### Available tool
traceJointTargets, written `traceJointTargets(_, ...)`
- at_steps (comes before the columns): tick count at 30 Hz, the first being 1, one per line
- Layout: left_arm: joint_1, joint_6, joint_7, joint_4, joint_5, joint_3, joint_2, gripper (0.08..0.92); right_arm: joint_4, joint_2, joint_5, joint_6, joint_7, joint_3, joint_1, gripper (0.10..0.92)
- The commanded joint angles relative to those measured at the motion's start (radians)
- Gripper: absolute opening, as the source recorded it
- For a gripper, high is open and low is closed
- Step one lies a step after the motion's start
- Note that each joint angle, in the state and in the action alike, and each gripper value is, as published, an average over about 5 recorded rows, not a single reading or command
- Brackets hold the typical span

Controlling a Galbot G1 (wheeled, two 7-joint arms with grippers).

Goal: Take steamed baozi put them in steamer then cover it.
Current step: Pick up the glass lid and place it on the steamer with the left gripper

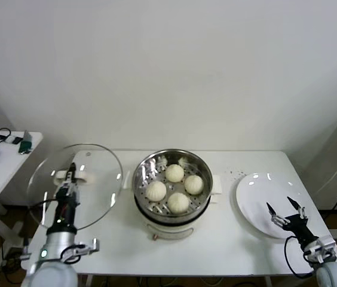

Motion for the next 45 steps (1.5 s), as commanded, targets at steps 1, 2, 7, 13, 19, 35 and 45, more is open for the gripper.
traceJointTargets(1,-0.369,0.223,0.222,0.036,0.002,0.351,0.034,0.149,-0.033,0.013,-0.036,0.001,0.007,-0.041,0.059,0.823)
traceJointTargets(2,-0.389,0.230,0.236,0.046,0.011,0.367,0.021,0.149,-0.037,0.014,-0.039,0.001,0.008,-0.044,0.063,0.823)
traceJointTargets(7,-0.488,0.265,0.302,0.100,0.046,0.453,-0.040,0.149,-0.055,0.017,-0.054,0.003,0.011,-0.053,0.080,0.823)
traceJointTargets(13,-0.552,0.269,0.375,0.174,0.127,0.542,-0.156,0.149,-0.066,0.021,-0.064,0.005,0.015,-0.054,0.088,0.823)
traceJointTargets(19,-0.606,0.269,0.394,0.254,0.153,0.625,-0.229,0.149,-0.071,0.033,-0.078,0.008,0.016,-0.052,0.093,0.823)
traceJointTargets(35,-0.569,0.269,0.373,0.347,0.170,0.617,-0.366,0.149,-0.046,0.044,-0.033,0.036,0.011,-0.039,0.092,0.823)
traceJointTargets(45,-0.543,0.269,0.379,0.344,0.220,0.627,-0.367,0.149,-0.053,0.045,-0.031,0.043,0.011,-0.035,0.102,0.823)
